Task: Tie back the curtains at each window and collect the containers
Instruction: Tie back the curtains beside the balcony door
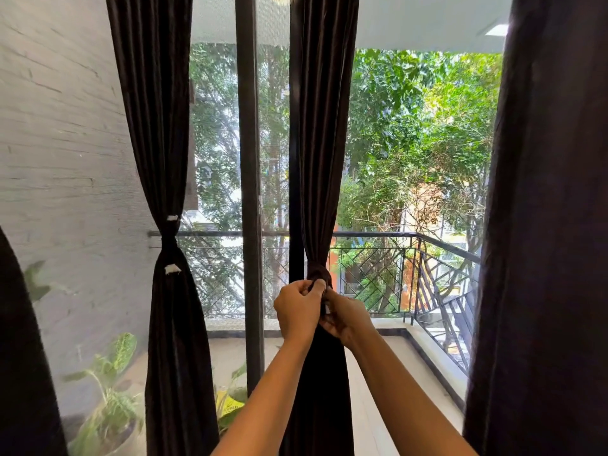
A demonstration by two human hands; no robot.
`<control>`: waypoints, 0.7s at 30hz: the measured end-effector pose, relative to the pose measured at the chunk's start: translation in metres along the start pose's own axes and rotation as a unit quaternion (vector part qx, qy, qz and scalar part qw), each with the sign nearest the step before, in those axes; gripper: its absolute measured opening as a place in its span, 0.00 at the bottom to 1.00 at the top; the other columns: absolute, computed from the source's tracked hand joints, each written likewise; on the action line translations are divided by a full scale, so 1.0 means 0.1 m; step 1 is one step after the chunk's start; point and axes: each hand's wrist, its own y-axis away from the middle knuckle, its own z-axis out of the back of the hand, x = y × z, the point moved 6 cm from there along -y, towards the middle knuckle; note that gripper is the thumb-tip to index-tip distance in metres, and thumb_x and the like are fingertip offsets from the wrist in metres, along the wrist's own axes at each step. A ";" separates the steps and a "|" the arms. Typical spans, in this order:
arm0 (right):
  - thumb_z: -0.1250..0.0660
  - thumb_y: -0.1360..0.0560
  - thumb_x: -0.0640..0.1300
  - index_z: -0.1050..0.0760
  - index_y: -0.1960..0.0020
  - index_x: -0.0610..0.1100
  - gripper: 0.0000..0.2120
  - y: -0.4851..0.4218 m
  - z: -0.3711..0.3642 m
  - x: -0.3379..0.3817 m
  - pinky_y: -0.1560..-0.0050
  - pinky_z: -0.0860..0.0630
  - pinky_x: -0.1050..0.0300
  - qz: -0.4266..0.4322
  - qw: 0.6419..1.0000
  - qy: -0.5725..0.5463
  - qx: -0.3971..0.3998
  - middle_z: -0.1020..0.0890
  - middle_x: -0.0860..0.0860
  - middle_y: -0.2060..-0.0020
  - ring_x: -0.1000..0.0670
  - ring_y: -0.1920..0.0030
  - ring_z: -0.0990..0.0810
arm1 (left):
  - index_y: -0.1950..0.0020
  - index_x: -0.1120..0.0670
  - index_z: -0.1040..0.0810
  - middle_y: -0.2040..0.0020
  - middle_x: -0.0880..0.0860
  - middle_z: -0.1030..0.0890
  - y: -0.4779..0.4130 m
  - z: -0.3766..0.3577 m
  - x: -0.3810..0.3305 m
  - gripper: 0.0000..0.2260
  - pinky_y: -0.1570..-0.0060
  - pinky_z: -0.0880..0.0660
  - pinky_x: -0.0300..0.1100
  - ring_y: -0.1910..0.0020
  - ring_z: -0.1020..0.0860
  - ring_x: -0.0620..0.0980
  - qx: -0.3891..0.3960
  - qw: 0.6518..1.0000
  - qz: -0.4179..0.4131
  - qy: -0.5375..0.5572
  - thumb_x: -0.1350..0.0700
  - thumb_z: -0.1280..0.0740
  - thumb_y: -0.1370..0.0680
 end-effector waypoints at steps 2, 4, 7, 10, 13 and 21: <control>0.27 0.28 0.44 0.29 0.67 0.39 0.15 0.00 -0.01 0.03 0.73 0.25 0.62 -0.001 1.000 0.010 -0.002 0.26 0.49 0.81 0.52 0.80 0.27 | 0.60 0.52 0.19 0.62 0.50 0.18 0.01 0.01 -0.02 0.08 0.59 0.22 0.44 0.61 0.20 0.49 0.004 1.000 -0.001 -0.002 0.48 0.31 0.26; 0.26 0.30 0.43 0.30 0.70 0.40 0.17 0.00 -0.02 0.06 0.70 0.27 0.59 0.009 1.000 0.023 -0.004 0.27 0.47 0.80 0.50 0.79 0.30 | 0.60 0.53 0.19 0.63 0.50 0.18 0.02 0.01 -0.04 0.09 0.61 0.23 0.42 0.61 0.20 0.48 0.007 1.000 -0.002 -0.007 0.48 0.31 0.26; 0.22 0.33 0.44 0.27 0.68 0.38 0.16 0.02 -0.02 0.08 0.57 0.20 0.47 0.010 0.999 0.046 -0.001 0.23 0.44 0.76 0.47 0.73 0.25 | 0.61 0.52 0.19 0.64 0.49 0.19 0.04 0.04 -0.07 0.09 0.63 0.26 0.40 0.62 0.21 0.48 0.007 1.000 -0.012 -0.022 0.48 0.32 0.26; 0.23 0.32 0.43 0.25 0.64 0.37 0.13 0.02 0.00 0.09 0.58 0.18 0.49 0.014 0.998 0.060 0.004 0.20 0.45 0.73 0.48 0.71 0.20 | 0.63 0.52 0.20 0.65 0.50 0.20 0.05 0.09 -0.10 0.09 0.66 0.28 0.39 0.64 0.22 0.47 0.001 0.999 -0.025 -0.040 0.49 0.32 0.25; 0.26 0.30 0.43 0.23 0.62 0.37 0.11 0.03 -0.03 0.11 0.59 0.21 0.53 -0.002 0.999 0.041 0.019 0.20 0.44 0.71 0.49 0.71 0.23 | 0.62 0.54 0.19 0.66 0.50 0.20 0.07 0.12 -0.15 0.11 0.70 0.32 0.36 0.65 0.23 0.46 0.001 0.998 -0.042 -0.057 0.49 0.32 0.25; 0.26 0.33 0.55 0.20 0.57 0.42 0.16 0.12 -0.17 0.14 0.45 0.24 0.54 -0.136 0.989 -0.023 0.060 0.22 0.46 0.59 0.49 0.57 0.23 | 0.66 0.54 0.21 0.72 0.48 0.23 0.14 0.15 -0.18 0.12 0.73 0.34 0.33 0.71 0.25 0.45 0.018 0.995 -0.079 -0.066 0.51 0.33 0.25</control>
